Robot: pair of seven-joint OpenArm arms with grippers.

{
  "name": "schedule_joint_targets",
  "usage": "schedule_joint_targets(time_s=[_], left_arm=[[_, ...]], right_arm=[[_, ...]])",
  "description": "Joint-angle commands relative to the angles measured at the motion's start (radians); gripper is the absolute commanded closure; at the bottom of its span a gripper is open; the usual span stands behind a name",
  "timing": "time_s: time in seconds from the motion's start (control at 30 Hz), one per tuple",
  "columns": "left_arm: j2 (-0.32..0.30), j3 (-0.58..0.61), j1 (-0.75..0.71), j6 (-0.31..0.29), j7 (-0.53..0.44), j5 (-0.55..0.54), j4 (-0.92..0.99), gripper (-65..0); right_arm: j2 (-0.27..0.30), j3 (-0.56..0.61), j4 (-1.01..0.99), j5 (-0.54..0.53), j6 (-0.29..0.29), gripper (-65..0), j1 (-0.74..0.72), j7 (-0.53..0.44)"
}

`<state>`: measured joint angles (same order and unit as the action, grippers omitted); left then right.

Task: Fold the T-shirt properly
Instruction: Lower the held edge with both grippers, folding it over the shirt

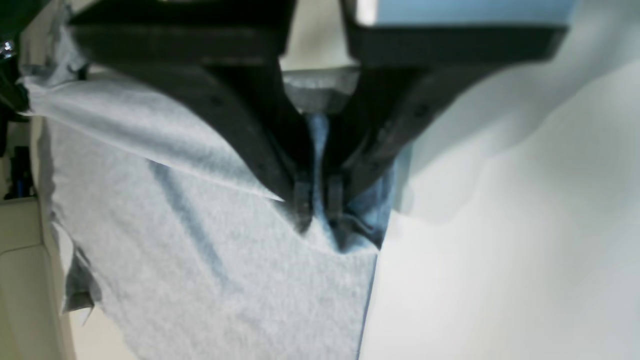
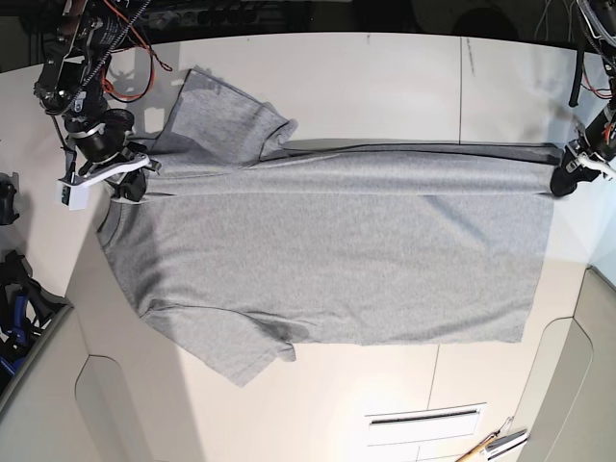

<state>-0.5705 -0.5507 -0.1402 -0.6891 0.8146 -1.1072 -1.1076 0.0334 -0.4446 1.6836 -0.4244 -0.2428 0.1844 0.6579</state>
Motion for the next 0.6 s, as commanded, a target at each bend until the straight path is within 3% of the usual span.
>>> schedule_joint_targets(time_s=[0.0, 0.13, 0.2, 0.3, 0.4, 0.47, 0.57], left_arm=[[-0.028, -0.010, 0.016, -0.009, -0.025, -0.014, -0.012, 0.0], [-0.028, -0.010, 0.024, -0.009, -0.022, 0.013, -0.012, 0.0], [-0.028, -0.010, 0.024, -0.009, -0.022, 0.012, -0.012, -8.8], [-0.028, -0.010, 0.024, -0.009, -0.022, 0.012, -0.012, -18.9], [-0.028, -0.010, 0.024, -0.009, -0.022, 0.012, -0.012, -19.8], [-0.029, -0.010, 0.024, -0.009, -0.022, 0.012, -0.012, -20.0], [-0.031, -0.010, 0.024, -0.009, -0.014, 0.011, -0.012, -25.4]], right_arm=[[0.011, -0.005, 0.016, 0.001, 0.000, 0.0, -0.012, -0.033], [0.011, -0.005, 0.016, 0.089, 0.005, 0.0, -0.012, -0.034], [0.010, -0.005, 0.016, 0.092, 0.008, -0.3, -0.012, -0.040], [0.011, -0.005, 0.016, 0.092, 0.008, -18.1, -0.012, -0.060], [0.011, -0.005, 0.016, 0.093, 0.007, -30.6, -0.013, -0.060], [0.011, -0.005, 0.016, 0.104, 0.006, -32.2, -0.012, -0.060], [0.011, -0.005, 0.022, 0.103, -0.002, -32.1, -0.012, -0.060]])
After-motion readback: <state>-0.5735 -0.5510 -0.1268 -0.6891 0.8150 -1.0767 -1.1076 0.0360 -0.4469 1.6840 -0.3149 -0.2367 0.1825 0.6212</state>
